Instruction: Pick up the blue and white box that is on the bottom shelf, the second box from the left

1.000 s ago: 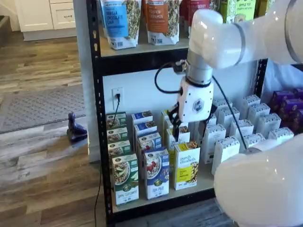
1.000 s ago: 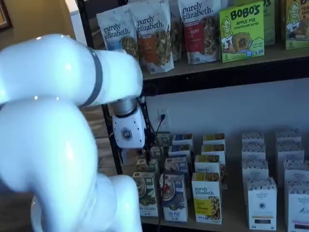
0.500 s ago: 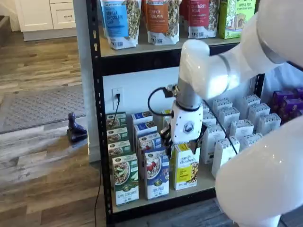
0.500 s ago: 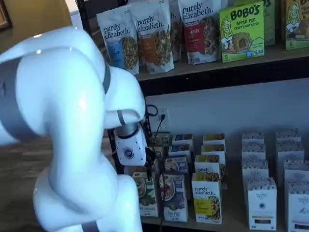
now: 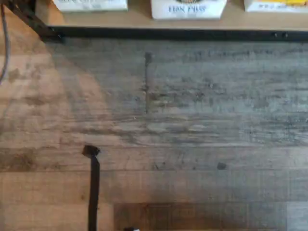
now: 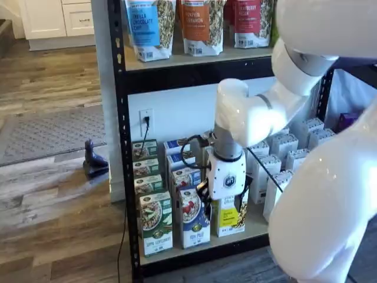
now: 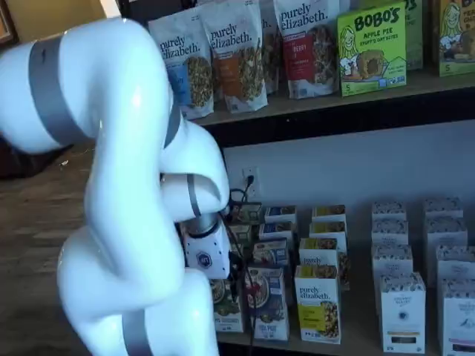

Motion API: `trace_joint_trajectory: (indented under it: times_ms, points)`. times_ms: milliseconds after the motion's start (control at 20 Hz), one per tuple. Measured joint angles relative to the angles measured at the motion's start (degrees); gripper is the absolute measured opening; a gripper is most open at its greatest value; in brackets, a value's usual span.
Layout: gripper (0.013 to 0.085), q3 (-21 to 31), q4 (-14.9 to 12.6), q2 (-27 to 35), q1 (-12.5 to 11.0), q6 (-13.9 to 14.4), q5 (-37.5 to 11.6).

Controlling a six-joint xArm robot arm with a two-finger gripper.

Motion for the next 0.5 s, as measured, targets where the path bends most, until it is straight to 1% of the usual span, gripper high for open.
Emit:
trace_joint_trajectory:
  times_ms: [50, 250, 400, 500]
  points:
    - [0.0850, -0.15, -0.16, 1.49, 0.04, 0.17, -0.92]
    - [0.0850, -0.22, 1.00, 6.59, 0.10, -0.78, -5.72]
    - [0.0850, -0.48, 0.96, 9.95, 0.09, -0.80, -8.74]
    - [0.0850, -0.70, 0.11, 11.90, -0.07, -0.15, -10.52]
